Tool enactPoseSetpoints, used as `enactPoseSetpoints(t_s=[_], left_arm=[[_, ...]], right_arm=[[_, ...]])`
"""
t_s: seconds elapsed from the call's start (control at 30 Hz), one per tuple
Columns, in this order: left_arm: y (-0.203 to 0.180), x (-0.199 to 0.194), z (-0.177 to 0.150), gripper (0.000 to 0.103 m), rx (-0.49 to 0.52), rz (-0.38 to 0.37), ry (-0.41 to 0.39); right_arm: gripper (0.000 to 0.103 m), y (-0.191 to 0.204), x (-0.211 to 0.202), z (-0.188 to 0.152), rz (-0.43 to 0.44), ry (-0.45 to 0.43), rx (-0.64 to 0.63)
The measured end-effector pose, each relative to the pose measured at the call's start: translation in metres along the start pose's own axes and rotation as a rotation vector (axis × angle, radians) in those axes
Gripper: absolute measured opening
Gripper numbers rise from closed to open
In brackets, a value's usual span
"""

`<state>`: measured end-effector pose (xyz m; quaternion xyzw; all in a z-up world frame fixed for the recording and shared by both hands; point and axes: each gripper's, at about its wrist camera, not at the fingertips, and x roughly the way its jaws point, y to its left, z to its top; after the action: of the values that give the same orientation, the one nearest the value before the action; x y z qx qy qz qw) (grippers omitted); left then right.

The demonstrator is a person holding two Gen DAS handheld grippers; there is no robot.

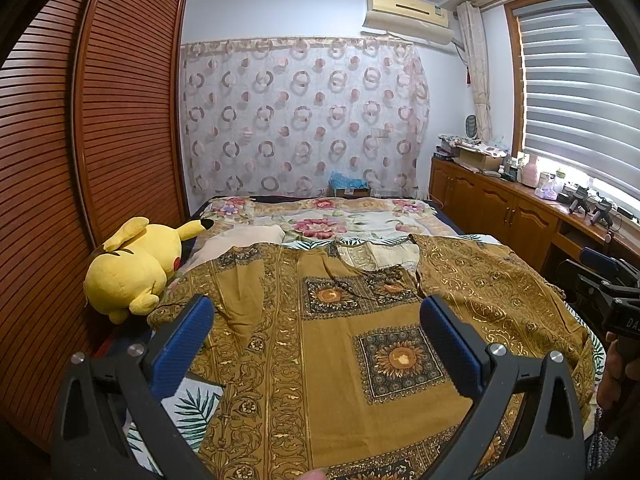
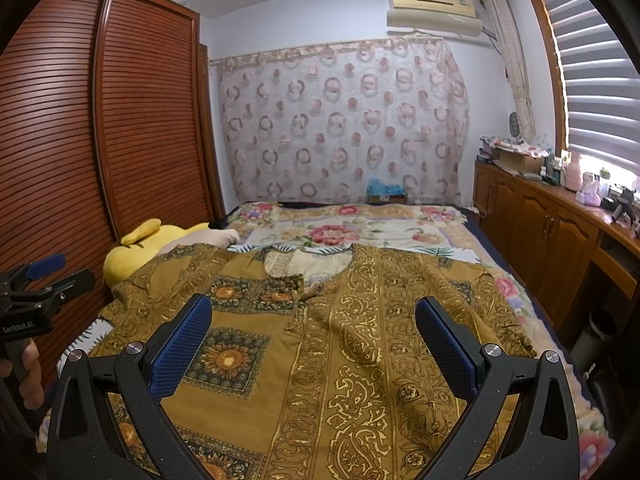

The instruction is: Fold small clothes

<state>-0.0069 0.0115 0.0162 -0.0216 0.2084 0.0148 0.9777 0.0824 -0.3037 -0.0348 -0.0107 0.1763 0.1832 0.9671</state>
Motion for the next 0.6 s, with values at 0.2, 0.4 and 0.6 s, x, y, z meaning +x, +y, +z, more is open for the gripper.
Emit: enactPoseSetpoints(t_s=[0.2, 0.4, 0.6], left_arm=[[-0.0001, 0.0000, -0.0001, 0.103, 0.000, 0.000, -0.001], [-0.0009, 0.0000, -0.0008, 0.103, 0.002, 0.000, -0.001], [-0.0017, 0.0000, -0.0015, 0.103, 0.001, 0.002, -0.003]], right_arm=[[0.103, 0.0008, -0.0002, 0.0002, 0.000, -0.001, 0.001], [0.103, 0.0019, -0.0008, 0.0004, 0.001, -0.001, 0.000], [0.103, 0.0029, -0.0031, 0.0023, 0.002, -0.002, 0.000]])
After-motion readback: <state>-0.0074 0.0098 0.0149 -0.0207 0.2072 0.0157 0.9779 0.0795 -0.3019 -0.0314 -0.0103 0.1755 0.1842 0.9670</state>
